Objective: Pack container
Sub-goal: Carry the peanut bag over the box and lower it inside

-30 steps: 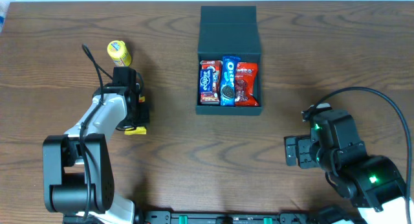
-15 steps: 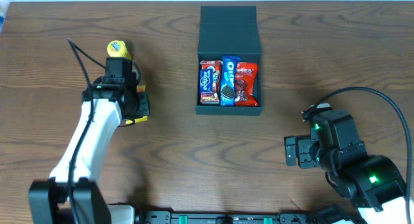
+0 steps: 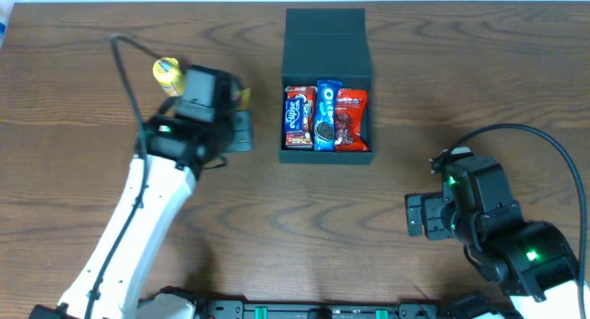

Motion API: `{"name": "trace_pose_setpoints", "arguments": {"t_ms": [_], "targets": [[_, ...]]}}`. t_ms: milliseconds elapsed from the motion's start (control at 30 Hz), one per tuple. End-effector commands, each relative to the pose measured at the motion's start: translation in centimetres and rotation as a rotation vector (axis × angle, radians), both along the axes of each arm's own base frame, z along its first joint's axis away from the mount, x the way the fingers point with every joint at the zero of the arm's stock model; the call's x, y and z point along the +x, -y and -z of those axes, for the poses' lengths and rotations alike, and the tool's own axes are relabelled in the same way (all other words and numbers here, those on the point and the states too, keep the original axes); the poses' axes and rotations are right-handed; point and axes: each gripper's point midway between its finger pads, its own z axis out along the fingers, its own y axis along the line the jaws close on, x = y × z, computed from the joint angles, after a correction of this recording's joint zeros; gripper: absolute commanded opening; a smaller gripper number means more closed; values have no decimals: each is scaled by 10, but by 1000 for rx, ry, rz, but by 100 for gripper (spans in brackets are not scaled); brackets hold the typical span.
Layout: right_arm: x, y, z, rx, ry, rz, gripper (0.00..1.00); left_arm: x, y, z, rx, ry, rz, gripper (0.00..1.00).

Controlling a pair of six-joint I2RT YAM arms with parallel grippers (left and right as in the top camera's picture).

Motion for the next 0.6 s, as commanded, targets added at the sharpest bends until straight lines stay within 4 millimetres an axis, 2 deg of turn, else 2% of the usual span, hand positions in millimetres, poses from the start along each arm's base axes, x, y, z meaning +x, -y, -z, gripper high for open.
{"name": "trace_pose_setpoints", "arguments": {"t_ms": [0,67,167,333,567], "targets": [[0,1,-1,7,1,15,99,6,29,-24,-23,90,-16,6],[0,1,-1,7,1,15,99,9,51,-29,-30,130,18,6],[0,1,-1,7,1,16,99,13,75,-24,-54,132,37,5],[0,1,-1,7,1,15,99,31,107,0,-100,73,53,5],[0,1,-1,7,1,15,99,61,142,24,-142,-12,42,6]]}}
